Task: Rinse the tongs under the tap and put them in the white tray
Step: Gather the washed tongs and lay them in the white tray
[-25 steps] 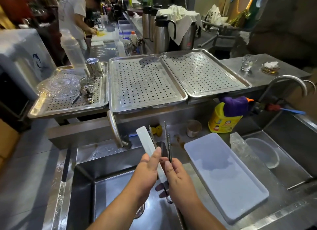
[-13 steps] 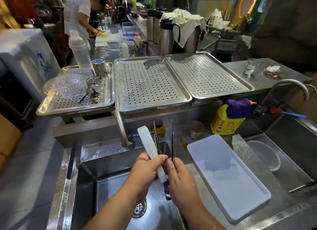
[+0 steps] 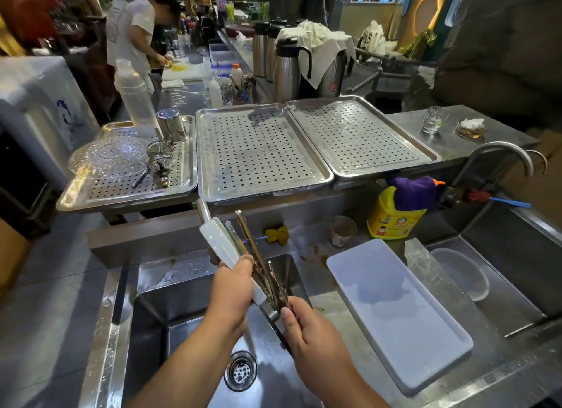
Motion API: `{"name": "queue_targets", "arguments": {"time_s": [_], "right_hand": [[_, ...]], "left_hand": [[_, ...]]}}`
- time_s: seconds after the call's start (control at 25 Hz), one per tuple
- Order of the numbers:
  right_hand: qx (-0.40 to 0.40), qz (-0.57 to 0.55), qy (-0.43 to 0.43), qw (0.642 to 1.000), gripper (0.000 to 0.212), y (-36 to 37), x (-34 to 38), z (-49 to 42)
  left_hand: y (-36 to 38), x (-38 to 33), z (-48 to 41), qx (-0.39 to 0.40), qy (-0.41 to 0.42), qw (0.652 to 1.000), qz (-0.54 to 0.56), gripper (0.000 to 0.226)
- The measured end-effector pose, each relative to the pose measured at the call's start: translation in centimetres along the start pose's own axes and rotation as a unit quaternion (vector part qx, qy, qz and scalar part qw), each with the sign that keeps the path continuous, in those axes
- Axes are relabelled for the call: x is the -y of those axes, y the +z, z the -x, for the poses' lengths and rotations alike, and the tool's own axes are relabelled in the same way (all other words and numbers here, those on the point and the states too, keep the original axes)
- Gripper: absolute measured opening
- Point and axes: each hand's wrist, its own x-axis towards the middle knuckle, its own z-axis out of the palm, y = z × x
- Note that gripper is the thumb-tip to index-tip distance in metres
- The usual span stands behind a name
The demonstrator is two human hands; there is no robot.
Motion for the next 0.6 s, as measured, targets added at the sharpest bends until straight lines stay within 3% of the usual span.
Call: {"name": "queue_targets", "arguments": {"time_s": [0.28, 0.6], "right_hand": [[0.01, 0.026, 0.029, 0.999, 0.039, -1.7, -2.8, -0.2], [0.073, 0.085, -0.032, 0.993, 0.034, -3.0, -4.1, 0.0]], "left_hand": [[-1.2, -2.0, -2.6, -0.017, -0.008, 0.986, 0.166, 0.022], [-1.8, -2.3, -2.9, 0.037, -0.017, 0.978, 0.203, 0.026]]}}
